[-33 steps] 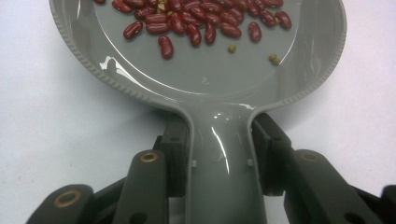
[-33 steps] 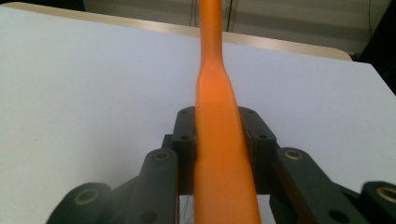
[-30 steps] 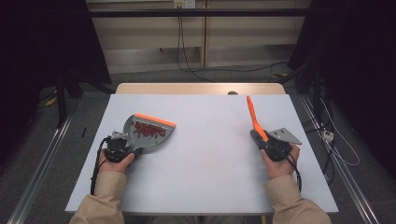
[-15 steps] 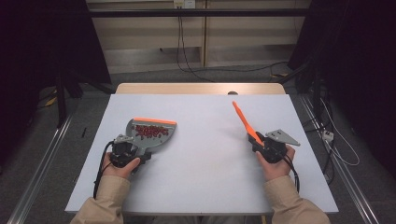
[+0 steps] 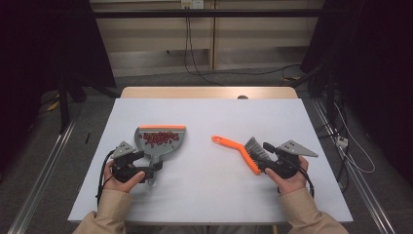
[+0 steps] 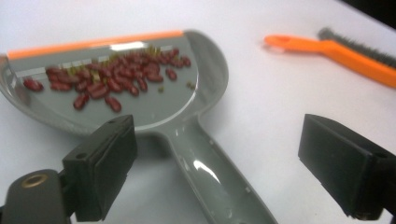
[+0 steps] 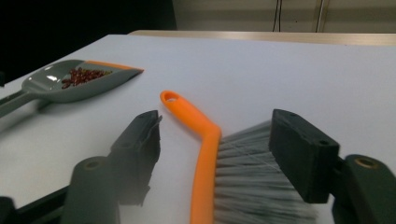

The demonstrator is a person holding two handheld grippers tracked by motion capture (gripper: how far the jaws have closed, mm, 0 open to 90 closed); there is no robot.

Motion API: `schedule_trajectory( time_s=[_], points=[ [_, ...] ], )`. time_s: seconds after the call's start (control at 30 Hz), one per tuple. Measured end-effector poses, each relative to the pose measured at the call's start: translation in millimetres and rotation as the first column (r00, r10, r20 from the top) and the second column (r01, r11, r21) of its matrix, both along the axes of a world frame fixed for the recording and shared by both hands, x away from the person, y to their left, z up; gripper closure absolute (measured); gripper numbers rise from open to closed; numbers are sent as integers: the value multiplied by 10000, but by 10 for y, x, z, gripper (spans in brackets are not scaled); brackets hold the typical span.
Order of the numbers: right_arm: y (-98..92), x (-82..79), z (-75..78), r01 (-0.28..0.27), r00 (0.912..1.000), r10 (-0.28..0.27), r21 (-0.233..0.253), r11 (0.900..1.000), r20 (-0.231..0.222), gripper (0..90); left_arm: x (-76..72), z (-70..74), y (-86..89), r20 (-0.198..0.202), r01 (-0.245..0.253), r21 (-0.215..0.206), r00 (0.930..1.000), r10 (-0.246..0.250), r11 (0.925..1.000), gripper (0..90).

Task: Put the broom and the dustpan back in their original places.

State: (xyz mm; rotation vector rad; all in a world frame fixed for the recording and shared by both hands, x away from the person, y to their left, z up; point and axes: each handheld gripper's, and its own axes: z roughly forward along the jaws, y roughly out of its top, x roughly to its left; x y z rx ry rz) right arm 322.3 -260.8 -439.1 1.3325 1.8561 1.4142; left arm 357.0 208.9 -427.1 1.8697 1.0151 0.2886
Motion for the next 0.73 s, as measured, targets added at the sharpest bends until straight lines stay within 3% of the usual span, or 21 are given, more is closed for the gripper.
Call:
schedule_trajectory(
  time_s=[0.27, 0.73],
  points=[
    [-69, -165, -48, -455, 9990, 454, -252, 9986, -15, 276, -81, -14, 43, 653, 896, -199, 9940, -881, 9958, 81],
    [-21, -203, -89, -738, 9973, 735, -436, 9963, -77, 267, -98, -41, 60, 843, 952, -359, 9922, -919, 9948, 72]
  ],
)
